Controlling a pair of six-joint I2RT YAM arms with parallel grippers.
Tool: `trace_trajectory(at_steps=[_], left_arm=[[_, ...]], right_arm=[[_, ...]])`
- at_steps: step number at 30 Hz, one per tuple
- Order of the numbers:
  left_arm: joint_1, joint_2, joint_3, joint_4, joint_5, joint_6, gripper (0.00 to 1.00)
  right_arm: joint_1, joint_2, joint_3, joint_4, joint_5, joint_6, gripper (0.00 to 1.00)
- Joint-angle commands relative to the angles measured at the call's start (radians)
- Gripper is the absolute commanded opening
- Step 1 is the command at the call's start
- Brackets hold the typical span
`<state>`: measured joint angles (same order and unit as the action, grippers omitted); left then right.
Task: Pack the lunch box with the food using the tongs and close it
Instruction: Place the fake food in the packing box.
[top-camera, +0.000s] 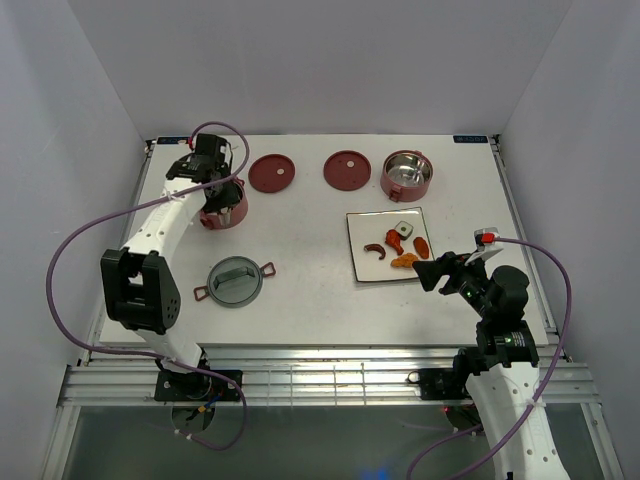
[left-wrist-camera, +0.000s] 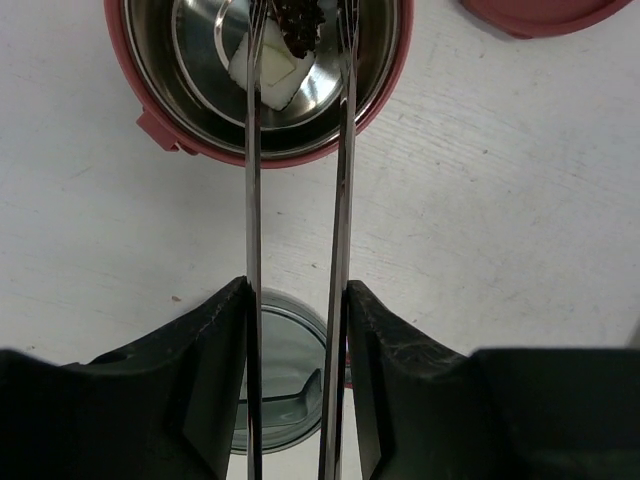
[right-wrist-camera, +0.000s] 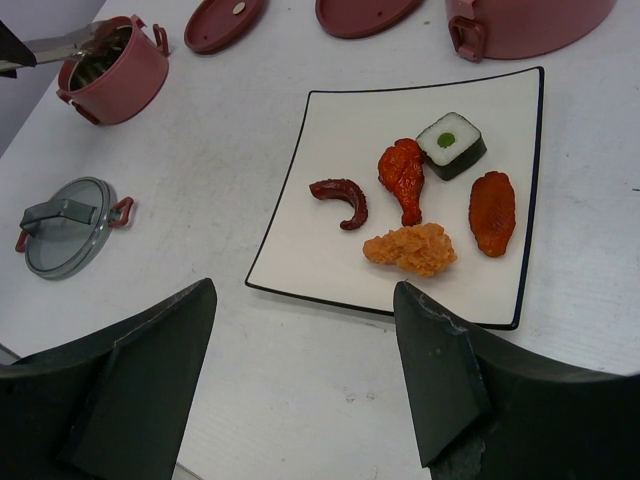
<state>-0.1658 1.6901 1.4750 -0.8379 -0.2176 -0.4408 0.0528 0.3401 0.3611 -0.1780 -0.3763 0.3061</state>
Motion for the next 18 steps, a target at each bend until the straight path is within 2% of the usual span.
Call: trace_trajectory(at_steps=[1,4,7,13,18], left_arm=[[-0.006,-0.092,0.071,0.01,0.043,0.016,0.52],[-0.03,-0.106,0.085,0.01,0.063,0.014,0.52],[-0.102,-0.101,0.093,0.019,0.051,0.01,0.52],[-0.332,-0.069,0.096,0.068,0.029,-0.007,0.51],[-0.465,-0.049,0.077,0.15,0.072,0.005,0.51]], right_arm=[[-0.001,0.003,0.002,0.046,0.0,-0.007,0.77],[-0.001,0.011,0.004,0.046,0.008,-0.007,0.77],[-0.001,0.02,0.007,0.041,0.01,-0.009,0.77],[-0.001,0.037,0.019,0.02,0.011,-0.007,0.77],[-0.001,0.05,0.041,0.002,0.03,-0.005,0.77]])
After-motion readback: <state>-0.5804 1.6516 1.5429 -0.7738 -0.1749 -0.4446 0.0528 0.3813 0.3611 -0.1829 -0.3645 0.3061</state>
